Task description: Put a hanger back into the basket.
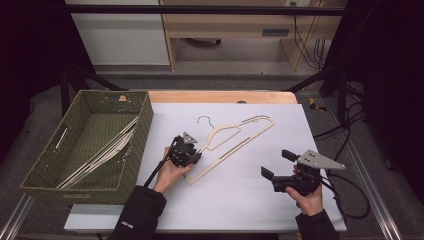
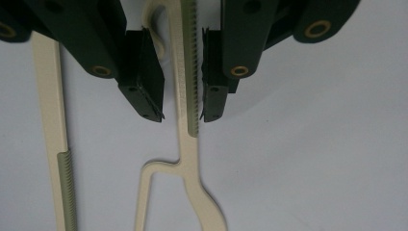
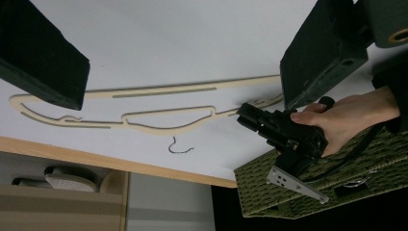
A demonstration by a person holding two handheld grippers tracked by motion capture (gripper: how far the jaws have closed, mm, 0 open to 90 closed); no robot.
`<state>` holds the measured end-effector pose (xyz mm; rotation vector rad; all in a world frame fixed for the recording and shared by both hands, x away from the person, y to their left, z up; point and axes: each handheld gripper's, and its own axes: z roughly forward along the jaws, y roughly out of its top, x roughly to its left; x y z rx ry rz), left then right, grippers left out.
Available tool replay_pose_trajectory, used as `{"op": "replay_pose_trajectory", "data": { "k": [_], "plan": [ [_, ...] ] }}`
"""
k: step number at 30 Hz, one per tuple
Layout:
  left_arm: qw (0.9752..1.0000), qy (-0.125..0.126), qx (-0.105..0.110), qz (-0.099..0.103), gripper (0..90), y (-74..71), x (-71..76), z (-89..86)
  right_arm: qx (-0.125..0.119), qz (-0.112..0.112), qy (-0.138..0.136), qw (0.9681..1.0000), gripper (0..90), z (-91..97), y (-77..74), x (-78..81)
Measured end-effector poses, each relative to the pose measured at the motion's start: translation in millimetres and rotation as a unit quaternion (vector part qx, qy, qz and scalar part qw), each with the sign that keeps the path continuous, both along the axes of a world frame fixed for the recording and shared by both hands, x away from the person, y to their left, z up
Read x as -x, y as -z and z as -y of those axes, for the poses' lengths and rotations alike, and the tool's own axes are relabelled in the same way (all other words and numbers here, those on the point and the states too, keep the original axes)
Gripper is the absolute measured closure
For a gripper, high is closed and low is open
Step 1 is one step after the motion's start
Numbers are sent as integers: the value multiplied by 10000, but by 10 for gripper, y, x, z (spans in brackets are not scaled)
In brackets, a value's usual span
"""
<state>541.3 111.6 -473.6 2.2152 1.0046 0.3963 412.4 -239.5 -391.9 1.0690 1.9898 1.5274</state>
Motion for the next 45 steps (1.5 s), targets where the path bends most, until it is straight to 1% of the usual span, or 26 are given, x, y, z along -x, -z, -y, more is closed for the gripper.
{"op": "replay_pose_trajectory", "data": {
  "k": [2, 3, 4, 8, 9, 10, 17, 18, 20, 22, 24, 25, 26, 27, 28, 31, 32, 34, 35, 37, 38, 39, 41, 42, 44, 45],
  "plan": [
    [10000, -17, 34, -56, 702, -1, -9, -4, -17, -17, 9, 10000, 37, -12, 2, -3],
    [9999, -55, 34, -123, 710, -12, -23, 3, -1, -20, -21, 10000, 37, -29, 6, -13],
    [9999, -55, 34, -123, 718, -12, -23, 3, -1, -20, -21, 10000, 37, -29, 6, -13],
    [9997, -124, -136, -183, 766, -42, -36, 47, 31, -72, -64, 9999, 38, -87, 29, -44],
    [9996, -122, -151, -202, 791, -45, -34, 55, 44, -99, -95, 9999, 38, -95, 38, -53],
    [9996, -98, -184, -187, 791, -48, -38, 57, 56, -121, -81, 9999, 38, -109, 50, -66],
    [9997, -47, -127, -222, 792, -52, -47, 38, 129, -195, -116, 9997, 39, -155, 86, -110],
    [9997, -45, -188, -145, 793, -58, -27, 45, 109, -204, -109, 9997, 39, -160, 85, -123],
    [9997, -29, -199, -143, 793, -70, -11, 45, 131, -207, -141, 9996, 40, -155, 82, -129],
    [9998, -35, -180, -34, 793, -110, 23, 40, 146, -210, -133, 9996, 41, -160, 80, -147],
    [9999, -30, -120, 90, 793, -180, 57, 19, 132, -214, -110, 9996, 43, -182, 81, -172],
    [9999, -33, -32, 165, 794, -257, 97, -3, 191, -215, -153, 9995, 44, -214, 82, -198],
    [9999, -33, -32, 165, 794, -257, 97, -3, 191, -215, -153, 9995, 44, -214, 82, -198],
    [9997, -49, -15, 223, 794, -290, 119, -12, 205, -229, -195, 9993, 45, -254, 80, -236],
    [9994, -54, -33, 350, 794, -349, 163, -31, 198, -234, -202, 9993, 47, -281, 78, -263],
    [9991, -48, -45, 423, 794, -409, 201, -61, 206, -241, -230, 9992, 50, -341, 72, -323],
    [9987, -70, 1, 501, 794, -431, 220, -68, 215, -233, -262, 9992, 50, -376, 69, -356],
    [9980, -70, -13, 633, 794, -485, 261, -80, 184, -252, -328, 9990, 54, -501, 63, -450],
    [9978, -40, -48, 659, 794, -515, 281, -92, 184, -252, -328, 9990, 54, -501, 63, -450],
    [9970, -49, -17, 772, 795, -553, 319, -101, 198, -271, -376, 9987, 57, -621, 67, -536],
    [9966, -62, 20, 826, 795, -568, 334, -108, 198, -271, -376, 9987, 57, -621, 67, -536],
    [9960, -78, 49, 886, 795, -602, 362, -119, 199, -301, -412, 9985, 60, -680, 72, -589],
    [9957, -84, 49, 921, 795, -616, 375, -122, 157, -320, -392, 9986, 63, -713, 74, -613],
    [9953, -73, -13, 965, 795, -641, 399, -129, 140, -339, -407, 9985, 66, -758, 74, -656],
    [9953, -83, -5, 970, 795, -650, 407, -132, 165, -335, -412, 9985, 67, -769, 74, -677],
    [9950, -40, -92, 990, 795, -669, 421, -139, 113, -350, -385, 9986, 71, -795, 72, -713]
  ]
}}
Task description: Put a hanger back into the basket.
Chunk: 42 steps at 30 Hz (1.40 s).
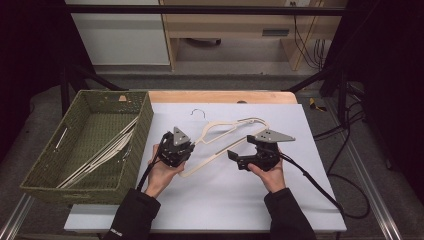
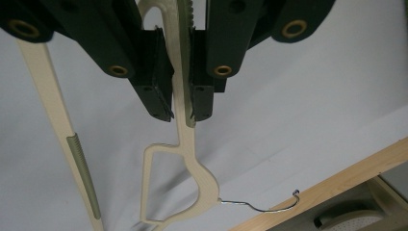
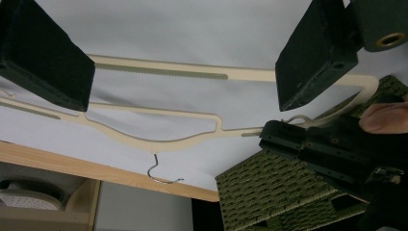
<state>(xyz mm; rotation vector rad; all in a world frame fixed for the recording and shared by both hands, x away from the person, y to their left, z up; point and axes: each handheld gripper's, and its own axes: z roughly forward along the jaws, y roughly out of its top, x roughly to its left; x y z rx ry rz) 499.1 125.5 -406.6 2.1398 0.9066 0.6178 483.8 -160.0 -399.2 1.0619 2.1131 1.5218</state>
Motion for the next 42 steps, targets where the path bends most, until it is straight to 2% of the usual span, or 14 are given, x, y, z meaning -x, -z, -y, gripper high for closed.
{"op": "replay_pose_trajectory", "data": {
  "k": [2, 4, 15, 16, 26, 33, 38, 41, 42],
  "plan": [
    [10000, -31, 49, 31, 795, -1, 9, 8, 3, -7, 20, 10000, 73, -7, -1, -15],
    [9999, 9, -38, 101, 795, -30, 42, 11, 5, -11, 45, 10000, 81, -25, -4, -51],
    [9991, 107, -75, 397, 796, -141, 199, 75, -4, -34, 72, 10000, 114, -100, -4, -189],
    [9987, 117, -93, 491, 796, -152, 221, 88, -41, -47, 108, 9999, 118, -120, 0, -202],
    [9981, 210, -59, 584, 796, -178, 335, 111, -18, -80, -7, 10000, 139, -267, 16, -296],
    [9977, 225, -10, 643, 796, -116, 409, 128, 24, -52, 61, 10000, 195, -391, 41, -463],
    [9980, 214, -22, 589, 796, -99, 439, 131, 137, -50, 107, 9998, 220, -482, 28, -600],
    [9977, 235, -71, 629, 796, -96, 440, 128, 220, -20, 115, 9997, 227, -514, 22, -648],
    [9977, 212, -5, 638, 796, -86, 442, 133, 254, -44, 179, 9995, 238, -552, 19, -691]
  ]
}}
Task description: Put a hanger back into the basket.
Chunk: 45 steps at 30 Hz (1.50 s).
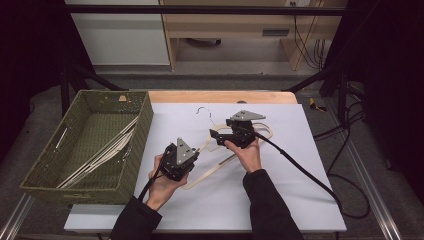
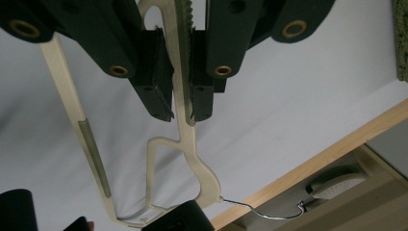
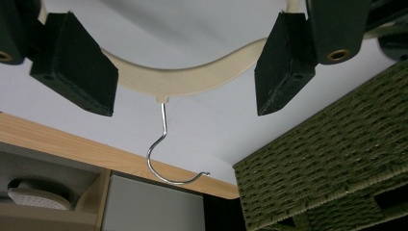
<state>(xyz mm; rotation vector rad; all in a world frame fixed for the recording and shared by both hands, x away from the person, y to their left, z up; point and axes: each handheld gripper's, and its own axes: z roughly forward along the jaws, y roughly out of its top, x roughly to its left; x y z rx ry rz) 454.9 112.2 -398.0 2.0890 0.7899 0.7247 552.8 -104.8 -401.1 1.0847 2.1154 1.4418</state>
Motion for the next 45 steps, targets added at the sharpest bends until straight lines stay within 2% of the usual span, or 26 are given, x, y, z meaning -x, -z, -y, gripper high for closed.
{"op": "replay_pose_trajectory", "data": {
  "k": [1, 6, 11, 12, 18, 20, 24, 25, 27, 28, 30, 32, 33, 35, 36, 37, 39, 40, 45],
  "plan": [
    [10000, -11, 3, -51, 796, 5, 2, 0, 0, 0, 0, 10000, 238, 0, 0, 0],
    [10000, 20, -48, -26, 796, 4, -4, -12, 94, -43, 101, 9999, 304, -46, 29, -172],
    [10000, 3, 7, 4, 796, 10, 8, -6, 142, -101, 209, 9996, 332, -41, 49, -263],
    [10000, 18, -44, -53, 796, 8, 15, -5, 148, -113, 204, 9996, 367, -39, 61, -286],
    [10000, 23, -25, -33, 796, 19, 31, 15, 172, -162, 146, 9996, 430, -60, 83, -327],
    [9999, 67, -94, -45, 795, 16, 44, 22, 165, -253, 184, 9994, 497, -81, 107, -347],
    [9999, 94, -98, -40, 796, 22, 52, 37, 266, -280, 170, 9991, 558, -86, 142, -374],
    [9999, 95, -62, 4, 795, 26, 51, 43, 318, -343, 176, 9988, 610, -90, 166, -395],
    [9999, 101, -71, 3, 795, 29, 54, 48, 328, -350, 175, 9987, 632, -92, 177, -405],
    [9999, 109, -67, -8, 795, 31, 56, 50, 316, -416, 156, 9985, 679, -97, 197, -423],
    [9999, 110, -82, -10, 795, 42, 58, 58, 369, -393, 135, 9985, 693, -93, 208, -436],
    [9998, 137, -141, -28, 795, 51, 58, 59, 332, -519, 87, 9981, 769, -109, 220, -441],
    [9999, 111, -84, -70, 795, 64, 63, 68, 325, -597, 59, 9977, 791, -115, 220, -441],
    [9998, 131, -116, -37, 795, 70, 62, 73, 329, -636, 35, 9974, 805, -119, 222, -445],
    [9998, 126, -110, -89, 795, 77, 68, 78, 323, -720, 0, 9969, 832, -119, 226, -452],
    [9997, 154, -178, -36, 795, 77, 64, 76, 321, -736, -12, 9968, 837, -117, 226, -453],
    [9997, 161, -126, -115, 795, 91, 75, 87, 346, -715, -20, 9968, 856, -117, 228, -452],
    [9996, 182, -184, -114, 795, 89, 80, 84, 357, -695, 4, 9969, 886, -119, 225, -445],
    [9996, 201, -185, -61, 795, 89, 89, 86, 374, -760, 32, 9964, 890, -115, 207, -433]
  ]
}}
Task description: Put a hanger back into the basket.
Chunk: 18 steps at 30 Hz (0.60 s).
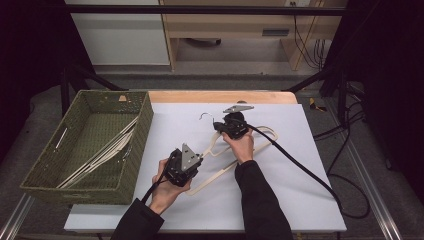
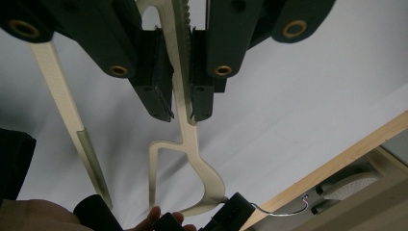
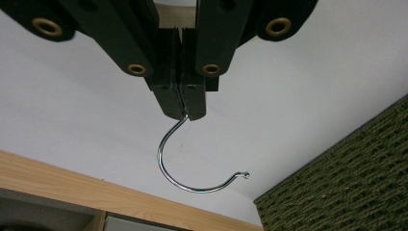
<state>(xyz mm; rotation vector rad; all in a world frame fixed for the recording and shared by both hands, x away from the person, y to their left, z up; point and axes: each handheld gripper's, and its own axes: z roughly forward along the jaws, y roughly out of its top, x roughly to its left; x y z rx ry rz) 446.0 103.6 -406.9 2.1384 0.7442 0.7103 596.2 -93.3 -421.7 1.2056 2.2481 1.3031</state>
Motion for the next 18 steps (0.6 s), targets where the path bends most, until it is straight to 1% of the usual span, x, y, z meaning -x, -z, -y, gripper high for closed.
{"op": "replay_pose_trajectory", "data": {
  "k": [1, 2, 3, 4, 5, 12, 13, 14, 15, 18],
  "plan": [
    [10000, 1, 6, -23, 795, 1, 12, 3, 11, 11, -24, 10000, 891, 12, -16, 5],
    [10000, 10, -7, 40, 795, -2, 15, 5, 39, 20, -43, 10000, 891, 19, -26, 7],
    [10000, 10, -7, 40, 795, -2, 15, 5, 31, 31, -49, 10000, 891, 22, -33, 13],
    [10000, -5, 32, 73, 795, -1, 24, 13, 30, 38, -56, 10000, 891, 24, -38, 15],
    [9999, -9, 19, 102, 795, -8, 34, 17, 26, 31, -48, 10000, 891, 23, -41, 17],
    [10000, -7, 43, 59, 795, -3, 27, 11, 36, 41, -74, 10000, 894, 18, -33, 22],
    [10000, -6, 48, 69, 795, -4, 26, 10, 44, 86, -55, 9999, 894, 22, -48, 32],
    [10000, -8, 45, 87, 795, -6, 29, 9, 44, 86, -55, 9999, 894, 22, -48, 32],
    [10000, -7, 21, 84, 795, -14, 47, 14, 65, 150, -69, 9998, 893, 28, -60, 42],
    [9999, -14, 35, 119, 795, -21, 57, 16, 43, 187, -85, 9998, 890, 18, -50, 49]
  ]
}}
